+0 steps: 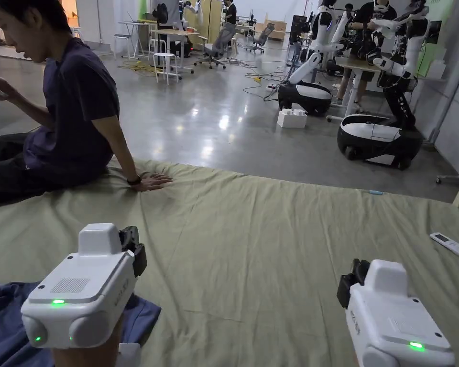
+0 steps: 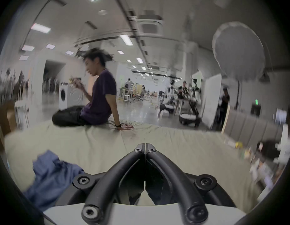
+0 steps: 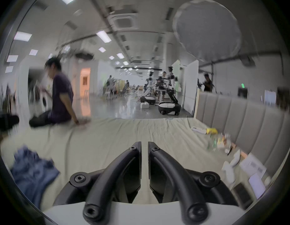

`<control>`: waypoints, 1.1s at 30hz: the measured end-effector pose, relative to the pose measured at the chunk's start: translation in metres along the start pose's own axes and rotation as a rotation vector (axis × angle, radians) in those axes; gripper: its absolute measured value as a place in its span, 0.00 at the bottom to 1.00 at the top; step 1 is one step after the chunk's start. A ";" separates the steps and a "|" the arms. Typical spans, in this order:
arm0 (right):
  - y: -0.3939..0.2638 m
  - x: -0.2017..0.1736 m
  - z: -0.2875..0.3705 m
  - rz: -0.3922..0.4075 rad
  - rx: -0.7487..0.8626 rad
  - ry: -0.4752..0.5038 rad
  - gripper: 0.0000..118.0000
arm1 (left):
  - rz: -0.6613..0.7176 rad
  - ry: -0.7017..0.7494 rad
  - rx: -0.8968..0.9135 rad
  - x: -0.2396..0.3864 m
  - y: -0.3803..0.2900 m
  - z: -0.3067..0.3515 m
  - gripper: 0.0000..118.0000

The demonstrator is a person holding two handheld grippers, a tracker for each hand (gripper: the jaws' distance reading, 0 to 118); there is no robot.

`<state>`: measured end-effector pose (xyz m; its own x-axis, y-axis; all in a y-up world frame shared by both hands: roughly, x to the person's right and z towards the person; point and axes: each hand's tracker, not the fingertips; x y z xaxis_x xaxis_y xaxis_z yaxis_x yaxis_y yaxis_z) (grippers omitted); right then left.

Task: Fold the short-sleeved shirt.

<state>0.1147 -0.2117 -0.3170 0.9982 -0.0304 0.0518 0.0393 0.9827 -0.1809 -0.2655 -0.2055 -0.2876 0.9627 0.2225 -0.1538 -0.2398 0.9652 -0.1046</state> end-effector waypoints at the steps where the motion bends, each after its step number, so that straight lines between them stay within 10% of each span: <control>1: 0.000 0.000 0.002 0.000 0.039 -0.001 0.07 | 0.014 -0.013 0.023 -0.002 0.000 0.002 0.00; 13: -0.002 -0.017 0.009 0.035 0.031 0.035 0.07 | -0.142 -0.027 -0.088 -0.017 -0.001 0.015 0.00; 26: -0.028 -0.043 0.005 0.125 -0.039 0.139 0.07 | -0.027 0.152 -0.559 -0.206 -0.011 0.007 0.01; 28: -0.033 -0.046 0.004 0.129 -0.054 0.153 0.07 | 0.001 0.145 -0.624 -0.223 -0.025 0.008 0.21; 30: -0.038 -0.051 0.004 0.138 -0.068 0.166 0.07 | -0.005 0.142 -0.674 -0.236 -0.041 0.006 0.64; 33: -0.044 -0.055 0.003 0.152 -0.087 0.178 0.07 | -0.064 0.171 -0.731 -0.243 -0.070 0.004 0.71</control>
<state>0.0582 -0.2530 -0.3085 0.9849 0.0770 -0.1550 -0.1155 0.9594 -0.2572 -0.4821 -0.3265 -0.2389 0.9590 0.0875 -0.2695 -0.2635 0.6251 -0.7347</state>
